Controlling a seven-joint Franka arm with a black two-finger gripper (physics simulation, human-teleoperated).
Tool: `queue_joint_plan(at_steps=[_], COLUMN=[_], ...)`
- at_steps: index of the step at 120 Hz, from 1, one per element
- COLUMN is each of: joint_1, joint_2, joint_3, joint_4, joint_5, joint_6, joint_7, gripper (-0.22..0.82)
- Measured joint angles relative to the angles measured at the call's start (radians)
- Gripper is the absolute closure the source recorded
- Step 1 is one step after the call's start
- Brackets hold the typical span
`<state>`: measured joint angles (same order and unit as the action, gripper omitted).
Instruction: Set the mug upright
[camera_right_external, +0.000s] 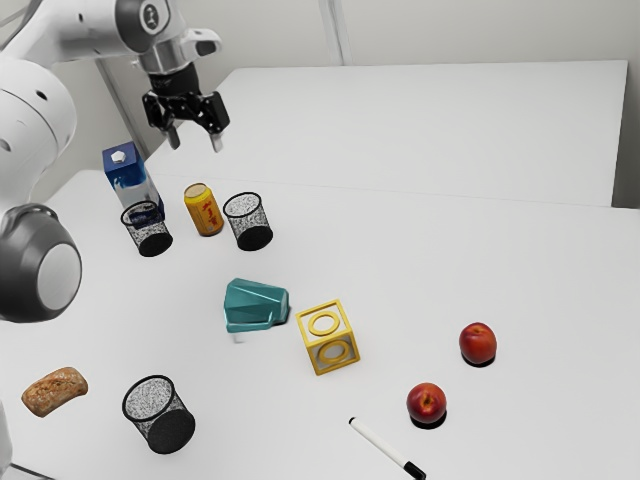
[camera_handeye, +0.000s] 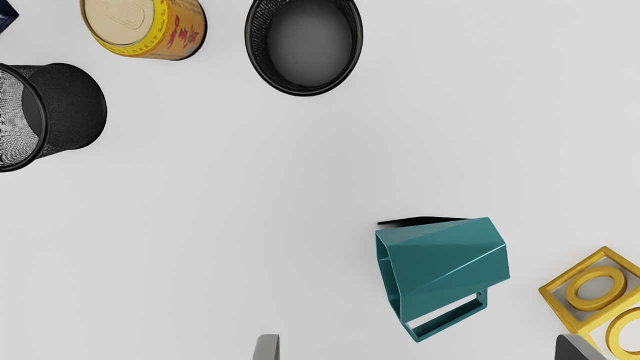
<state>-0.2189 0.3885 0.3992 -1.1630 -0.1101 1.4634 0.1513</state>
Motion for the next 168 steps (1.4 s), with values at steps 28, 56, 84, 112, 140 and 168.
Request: queue_joint_plan(at_steps=[28,56,84,112,140,168], joint_1=[-0.007,-0.021,-0.026,-0.028,-0.032,-0.038], joint_2=[-0.096,-0.449,-0.552,-0.495,-0.402,-0.35], joint_3=[-0.004,-0.006,-0.006,-0.005,-0.005,-0.005], joint_4=[-0.173,-0.744,-1.042,-1.11,-1.116,-1.128], joint_5=[0.019,-0.013,-0.116,-0.263,-0.429,-0.545], joint_6=[0.042,0.263,0.528,0.727,0.826,0.862], joint_7=[-0.001,-0.036,-0.062,-0.021,0.062,0.142], gripper=[0.0,0.0,0.0,0.0,0.0,0.0])
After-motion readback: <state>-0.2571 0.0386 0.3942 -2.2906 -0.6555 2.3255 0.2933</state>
